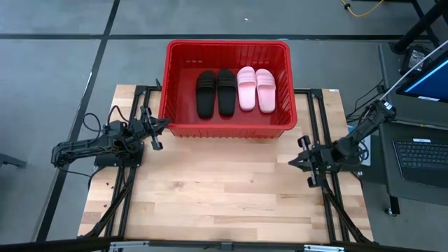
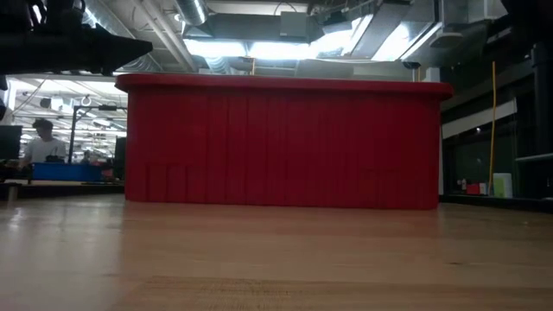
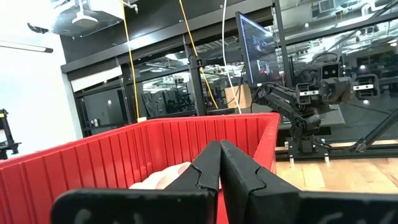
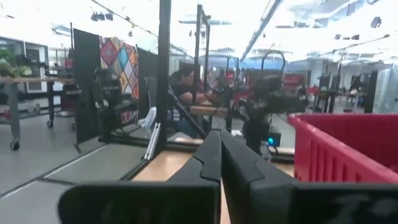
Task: Pick and place slides into bin
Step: Return to Home Position
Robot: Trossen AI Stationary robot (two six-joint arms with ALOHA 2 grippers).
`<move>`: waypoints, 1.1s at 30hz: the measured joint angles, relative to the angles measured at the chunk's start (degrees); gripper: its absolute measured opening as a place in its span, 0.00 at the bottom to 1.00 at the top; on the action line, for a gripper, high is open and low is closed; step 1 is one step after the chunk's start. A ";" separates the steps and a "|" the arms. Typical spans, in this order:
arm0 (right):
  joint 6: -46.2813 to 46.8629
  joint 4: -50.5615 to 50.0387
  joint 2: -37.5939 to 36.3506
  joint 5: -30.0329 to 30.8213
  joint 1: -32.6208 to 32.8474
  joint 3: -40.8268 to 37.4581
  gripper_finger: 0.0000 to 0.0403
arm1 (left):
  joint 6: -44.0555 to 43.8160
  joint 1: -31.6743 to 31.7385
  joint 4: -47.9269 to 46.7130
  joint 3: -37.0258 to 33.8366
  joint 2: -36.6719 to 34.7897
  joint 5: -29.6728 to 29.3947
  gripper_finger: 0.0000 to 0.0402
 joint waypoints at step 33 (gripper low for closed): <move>11.53 -20.42 -14.37 -0.19 -9.02 -0.43 0.01 | 0.00 0.00 0.00 0.00 0.00 0.02 0.02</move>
